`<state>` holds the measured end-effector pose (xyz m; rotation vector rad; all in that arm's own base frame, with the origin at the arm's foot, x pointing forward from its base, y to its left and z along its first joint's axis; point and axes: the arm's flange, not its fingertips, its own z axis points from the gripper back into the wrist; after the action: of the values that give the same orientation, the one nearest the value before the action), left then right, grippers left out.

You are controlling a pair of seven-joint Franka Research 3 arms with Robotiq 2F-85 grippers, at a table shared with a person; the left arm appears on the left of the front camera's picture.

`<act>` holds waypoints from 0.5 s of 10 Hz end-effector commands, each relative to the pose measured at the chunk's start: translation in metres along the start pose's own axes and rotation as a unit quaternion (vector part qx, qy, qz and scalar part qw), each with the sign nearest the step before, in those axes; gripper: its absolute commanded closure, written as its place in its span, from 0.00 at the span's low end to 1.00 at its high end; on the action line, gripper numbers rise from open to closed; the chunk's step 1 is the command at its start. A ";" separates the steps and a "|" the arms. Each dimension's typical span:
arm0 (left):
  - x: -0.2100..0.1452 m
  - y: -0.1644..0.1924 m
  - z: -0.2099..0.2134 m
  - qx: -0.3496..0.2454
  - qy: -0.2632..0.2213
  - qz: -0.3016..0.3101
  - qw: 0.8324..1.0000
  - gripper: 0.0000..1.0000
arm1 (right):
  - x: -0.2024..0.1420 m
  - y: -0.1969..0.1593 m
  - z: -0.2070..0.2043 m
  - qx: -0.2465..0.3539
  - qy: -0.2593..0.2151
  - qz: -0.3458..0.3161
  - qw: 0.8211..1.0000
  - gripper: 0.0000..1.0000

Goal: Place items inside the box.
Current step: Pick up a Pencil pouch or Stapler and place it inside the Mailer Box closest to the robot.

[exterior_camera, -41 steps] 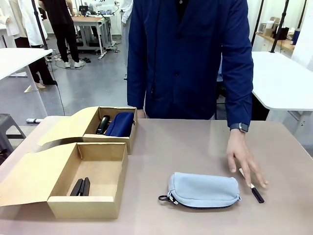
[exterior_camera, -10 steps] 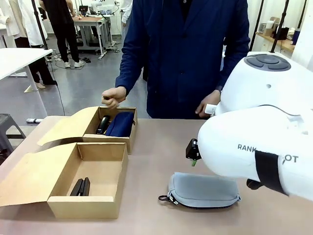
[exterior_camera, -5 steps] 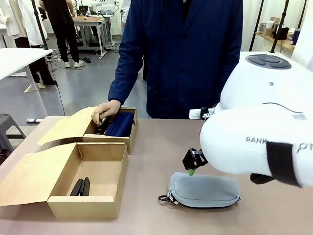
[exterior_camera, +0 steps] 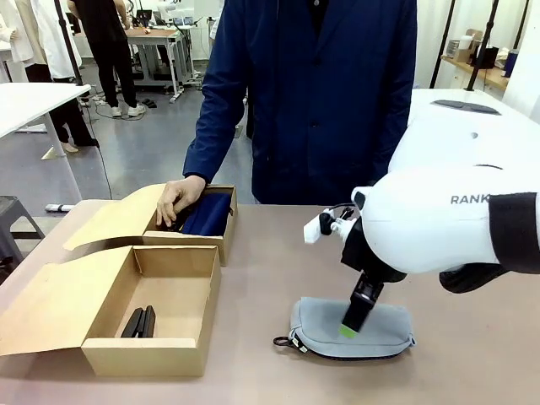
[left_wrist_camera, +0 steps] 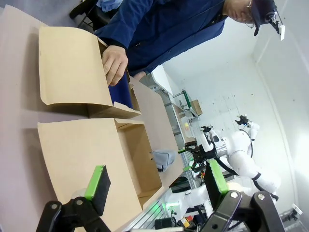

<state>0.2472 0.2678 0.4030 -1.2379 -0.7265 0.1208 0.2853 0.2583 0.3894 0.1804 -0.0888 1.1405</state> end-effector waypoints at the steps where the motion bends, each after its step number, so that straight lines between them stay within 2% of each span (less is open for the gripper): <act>1: 0.001 -0.001 0.000 -0.011 -0.010 -0.012 1.000 0.00 | -0.016 -0.006 -0.001 0.008 0.020 0.173 0.985 0.00; 3: 0.001 -0.001 0.000 -0.011 -0.010 -0.012 1.000 0.00 | -0.019 -0.002 -0.004 -0.025 0.029 0.210 0.977 0.00; 4: 0.001 -0.001 0.000 -0.011 -0.010 -0.012 1.000 0.00 | -0.017 0.000 -0.005 -0.053 0.032 0.187 0.980 0.00; 5: 0.001 -0.001 0.000 -0.011 -0.010 -0.012 1.000 0.00 | -0.002 0.001 0.003 -0.119 -0.029 -0.026 0.992 0.00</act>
<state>0.2472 0.2678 0.4032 -1.2378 -0.7267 0.1205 0.2920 0.2559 0.3968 0.0660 -0.1511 1.3947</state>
